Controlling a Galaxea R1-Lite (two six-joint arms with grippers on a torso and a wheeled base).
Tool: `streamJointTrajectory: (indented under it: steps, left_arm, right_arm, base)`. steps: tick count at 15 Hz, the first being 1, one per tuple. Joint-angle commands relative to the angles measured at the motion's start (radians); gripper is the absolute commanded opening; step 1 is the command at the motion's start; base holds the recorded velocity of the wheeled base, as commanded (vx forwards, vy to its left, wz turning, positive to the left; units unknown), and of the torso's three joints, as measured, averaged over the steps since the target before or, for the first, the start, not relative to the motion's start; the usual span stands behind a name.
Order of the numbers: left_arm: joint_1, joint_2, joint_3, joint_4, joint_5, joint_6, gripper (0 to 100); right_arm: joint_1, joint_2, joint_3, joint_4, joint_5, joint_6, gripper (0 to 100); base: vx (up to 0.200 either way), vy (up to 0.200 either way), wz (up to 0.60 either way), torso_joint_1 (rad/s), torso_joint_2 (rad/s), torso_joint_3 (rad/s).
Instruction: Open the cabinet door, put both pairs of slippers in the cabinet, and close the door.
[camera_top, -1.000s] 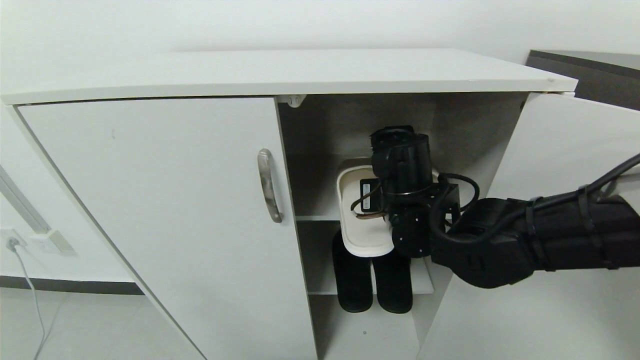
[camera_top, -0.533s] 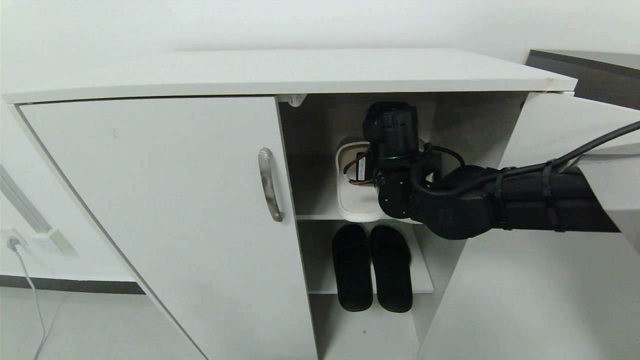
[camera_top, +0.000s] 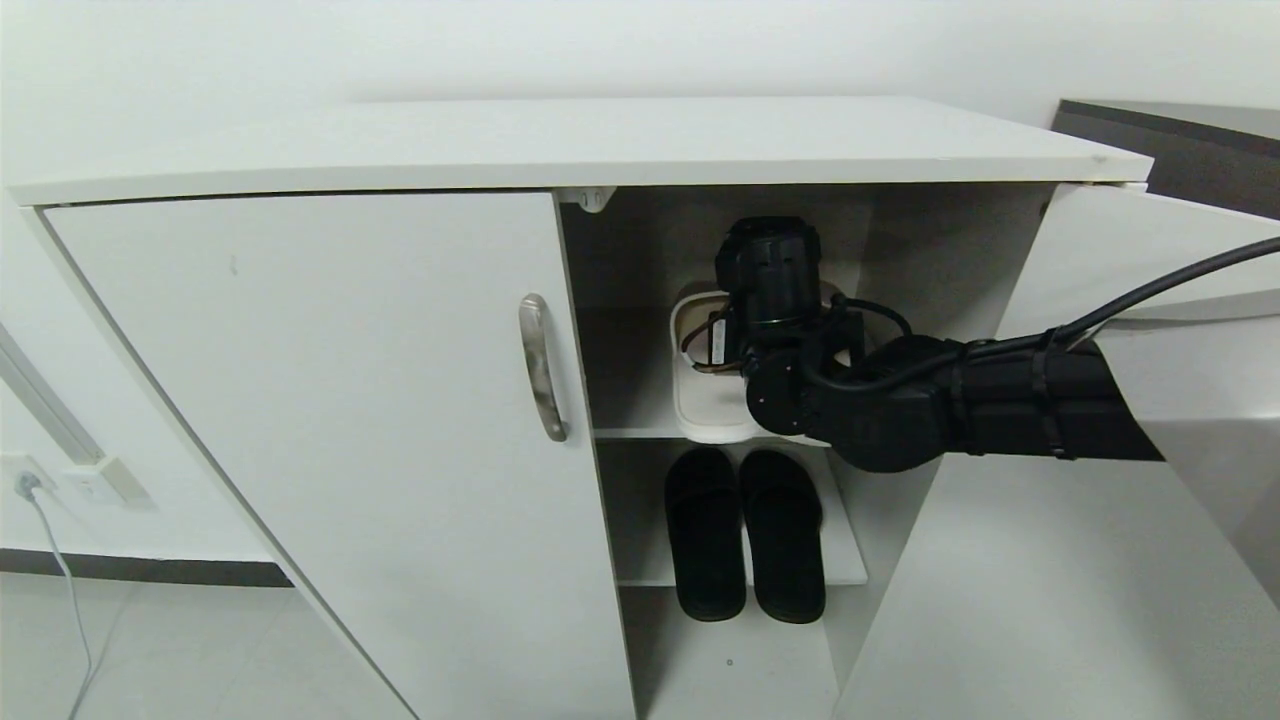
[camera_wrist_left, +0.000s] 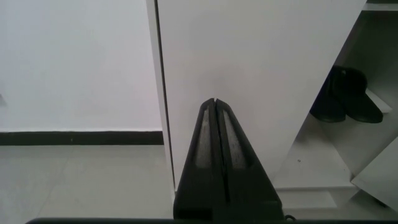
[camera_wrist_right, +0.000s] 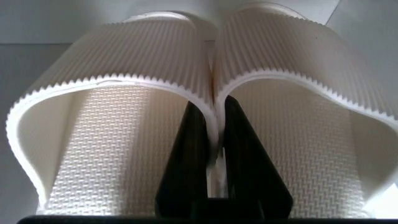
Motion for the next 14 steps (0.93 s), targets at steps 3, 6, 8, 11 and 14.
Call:
streamJointTrajectory:
  steps: [3, 6, 8, 11, 14]
  left_arm:
    - [0.0, 0.001, 0.0, 0.0, 0.0, -0.001, 0]
    - [0.0, 0.001, 0.0, 0.0, 0.0, -0.001, 0]
    - [0.0, 0.001, 0.0, 0.0, 0.002, -0.001, 0]
    - [0.0, 0.001, 0.0, 0.0, 0.0, -0.001, 0]
    - [0.0, 0.001, 0.0, 0.0, 0.0, -0.001, 0]
  right_arm:
    - [0.0, 0.008, 0.007, -0.001, 0.0, 0.002, 100]
    - [0.001, 0.002, 0.032, -0.001, -0.002, 0.002, 100]
    - [0.006, -0.02, 0.064, -0.003, -0.002, 0.003, 100]
    - [0.032, -0.101, 0.136, -0.007, -0.005, 0.002, 100]
    - [0.078, -0.208, 0.261, -0.016, -0.011, 0.006, 100]
  base:
    - [0.0, 0.0, 0.0, 0.0, 0.0, 0.0]
    - [0.0, 0.0, 0.0, 0.0, 0.0, 0.0]
    - [0.0, 0.0, 0.0, 0.0, 0.0, 0.0]
    - [0.0, 0.0, 0.0, 0.0, 0.0, 0.0]
    - [0.0, 0.0, 0.0, 0.0, 0.0, 0.0]
